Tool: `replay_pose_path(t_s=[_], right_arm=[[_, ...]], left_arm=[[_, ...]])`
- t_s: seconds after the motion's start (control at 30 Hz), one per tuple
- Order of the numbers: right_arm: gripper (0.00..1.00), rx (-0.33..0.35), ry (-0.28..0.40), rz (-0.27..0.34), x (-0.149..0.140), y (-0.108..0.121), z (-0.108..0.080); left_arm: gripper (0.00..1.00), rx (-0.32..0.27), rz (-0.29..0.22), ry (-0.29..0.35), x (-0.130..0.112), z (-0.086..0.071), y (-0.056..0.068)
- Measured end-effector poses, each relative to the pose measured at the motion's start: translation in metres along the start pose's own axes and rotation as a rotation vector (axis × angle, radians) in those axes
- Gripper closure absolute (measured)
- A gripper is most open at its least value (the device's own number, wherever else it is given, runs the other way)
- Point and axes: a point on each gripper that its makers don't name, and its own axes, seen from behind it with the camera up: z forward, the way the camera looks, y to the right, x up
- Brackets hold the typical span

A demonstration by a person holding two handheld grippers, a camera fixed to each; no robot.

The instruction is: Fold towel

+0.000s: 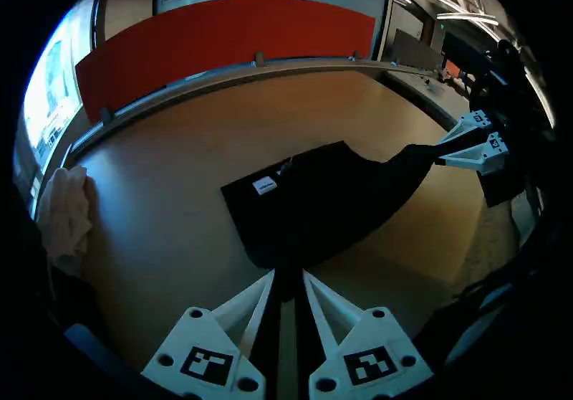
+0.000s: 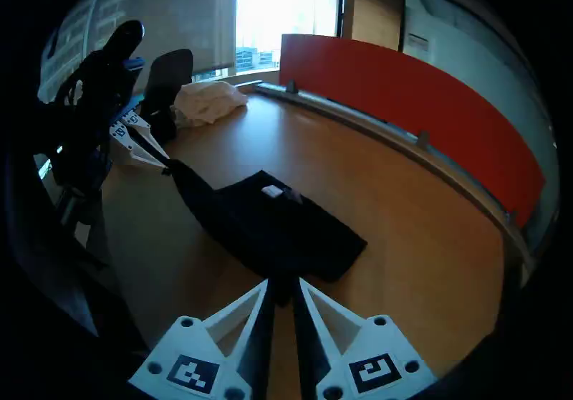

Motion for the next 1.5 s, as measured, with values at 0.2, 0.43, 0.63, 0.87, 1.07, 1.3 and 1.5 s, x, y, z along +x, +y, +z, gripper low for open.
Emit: replay_pose_path(t_s=[0.2,0.43,0.63,0.87,1.07,1.3,1.5], right_arm=[[0.84,0.012,-0.001,0.007,0.002,-0.005,-0.009],[0.84,0.018,-0.009,0.0,0.0,-0.007,-0.01],[0.84,0.02,-0.019,-0.011,0.002,-0.004,-0.005],[0.84,0.013,-0.044,-0.007,0.002,0.01,0.009],[0.84,-0.004,-0.05,0.008,0.006,0.028,0.025],[0.84,-0.01,-0.064,0.023,0.009,0.049,0.043],[0.84,-0.007,-0.089,0.029,0.004,0.064,0.06]], left_arm=[[0.89,0.002,0.011,-0.001,-0.001,-0.01,0.005],[0.89,0.0,0.008,-0.009,-0.004,-0.011,0.008],[0.89,0.008,0.017,-0.01,0.001,-0.007,0.003],[0.89,0.014,0.031,-0.014,0.011,0.009,-0.008],[0.89,0.02,0.035,-0.016,0.023,0.026,-0.019],[0.88,0.021,0.033,-0.036,0.031,0.052,-0.032],[0.88,0.018,0.044,-0.063,0.032,0.074,-0.038]])
